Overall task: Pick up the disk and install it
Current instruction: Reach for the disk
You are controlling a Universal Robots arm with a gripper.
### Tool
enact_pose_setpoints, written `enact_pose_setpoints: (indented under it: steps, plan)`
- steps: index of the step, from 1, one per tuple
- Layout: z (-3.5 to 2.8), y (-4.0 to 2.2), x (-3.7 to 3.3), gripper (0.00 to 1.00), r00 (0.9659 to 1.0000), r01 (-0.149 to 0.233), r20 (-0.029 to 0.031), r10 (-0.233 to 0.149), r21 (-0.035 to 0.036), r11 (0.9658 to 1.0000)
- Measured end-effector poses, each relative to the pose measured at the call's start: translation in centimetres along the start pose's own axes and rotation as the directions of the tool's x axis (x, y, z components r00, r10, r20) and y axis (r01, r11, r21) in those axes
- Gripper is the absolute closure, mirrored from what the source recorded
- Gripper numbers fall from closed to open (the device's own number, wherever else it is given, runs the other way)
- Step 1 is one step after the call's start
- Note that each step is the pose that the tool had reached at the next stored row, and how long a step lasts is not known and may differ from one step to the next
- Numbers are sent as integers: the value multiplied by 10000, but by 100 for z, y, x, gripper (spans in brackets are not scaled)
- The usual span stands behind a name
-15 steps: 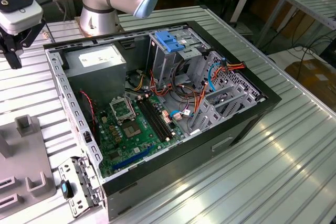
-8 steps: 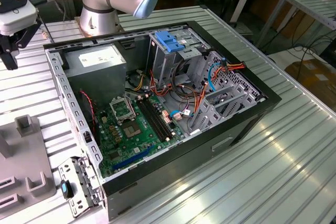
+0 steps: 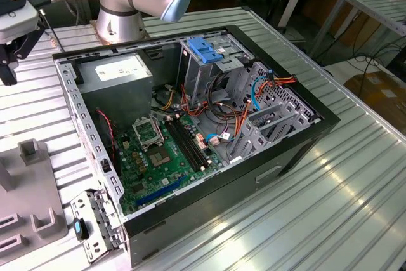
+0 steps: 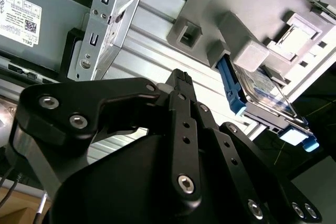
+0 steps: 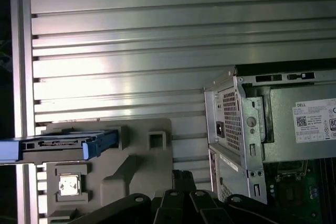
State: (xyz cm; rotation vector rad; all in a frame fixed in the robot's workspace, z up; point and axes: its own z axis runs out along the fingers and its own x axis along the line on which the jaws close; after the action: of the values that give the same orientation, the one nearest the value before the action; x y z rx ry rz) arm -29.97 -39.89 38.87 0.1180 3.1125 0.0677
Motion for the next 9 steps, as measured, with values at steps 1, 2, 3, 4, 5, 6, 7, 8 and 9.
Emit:
enact_pose_setpoints:
  steps: [1, 2, 3, 4, 5, 6, 7, 8, 9]
  plan:
    - [0, 0, 5, 89, 10000, 0, 0, 0, 0, 10000]
    - [0, -1, 13, 89, 10000, 0, 0, 0, 0, 10000]
    - [0, -1, 19, 89, 10000, 0, 0, 0, 0, 10000]
    - [0, -2, 27, 89, 10000, 1, 0, -1, 0, 10000]
    - [0, -3, 32, 89, 10000, 0, 0, 0, 0, 10000]
    - [0, -3, 42, 89, 10000, 1, 0, -1, 0, 10000]
    - [0, -4, 48, 89, 10000, 0, 0, 0, 0, 10000]
    - [0, -4, 58, 89, 10000, 0, 0, 0, 0, 10000]
    - [0, -5, 66, 89, 10000, 0, 0, 0, 0, 10000]
